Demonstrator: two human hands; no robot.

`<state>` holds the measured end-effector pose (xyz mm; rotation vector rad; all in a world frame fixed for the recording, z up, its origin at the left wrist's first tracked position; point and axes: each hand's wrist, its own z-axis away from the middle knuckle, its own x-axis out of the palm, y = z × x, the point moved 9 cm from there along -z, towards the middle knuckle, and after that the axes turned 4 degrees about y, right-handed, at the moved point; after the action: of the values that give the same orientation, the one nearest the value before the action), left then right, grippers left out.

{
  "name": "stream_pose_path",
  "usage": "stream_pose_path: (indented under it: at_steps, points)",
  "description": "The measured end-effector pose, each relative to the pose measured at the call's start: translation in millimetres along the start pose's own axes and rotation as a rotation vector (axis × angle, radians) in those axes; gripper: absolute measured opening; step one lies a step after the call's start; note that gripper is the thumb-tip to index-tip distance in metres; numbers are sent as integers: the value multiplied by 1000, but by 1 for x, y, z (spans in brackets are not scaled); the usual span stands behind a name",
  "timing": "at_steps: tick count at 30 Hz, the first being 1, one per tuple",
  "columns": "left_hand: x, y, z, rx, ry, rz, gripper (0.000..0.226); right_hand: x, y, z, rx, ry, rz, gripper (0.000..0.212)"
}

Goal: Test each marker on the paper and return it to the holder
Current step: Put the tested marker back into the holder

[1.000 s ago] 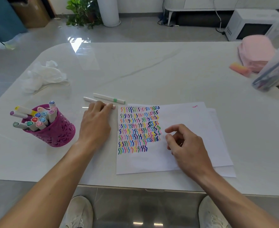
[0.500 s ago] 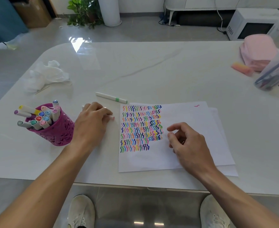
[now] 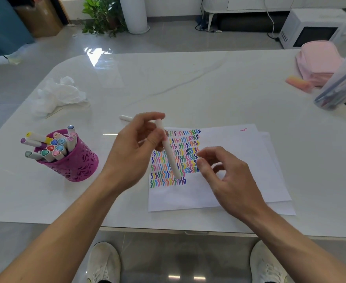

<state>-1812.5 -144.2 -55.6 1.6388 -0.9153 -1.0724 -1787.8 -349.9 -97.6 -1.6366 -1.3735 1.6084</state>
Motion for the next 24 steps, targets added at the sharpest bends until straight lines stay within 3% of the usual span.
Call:
stream_pose_path:
  at_steps: [2, 8, 12, 17, 24]
  points:
    - [14, -4, 6, -56, -100, 38, 28, 5, -2, 1, -15, -40, -14, 11]
    - [40, -14, 23, -209, -218, 152, 12, 14, -5, 5, -36, -151, 4, 33]
    - [46, -20, 30, -211, -285, -1, 8, 13, -7, 5, -154, -129, 206, 22]
    - [52, -28, 35, -170, -353, -234, 4, 25, -6, 12, -182, -227, 236, 15]
    - [55, -30, 33, -220, -305, -109, 9, 18, -6, 10, -196, -153, 318, 27]
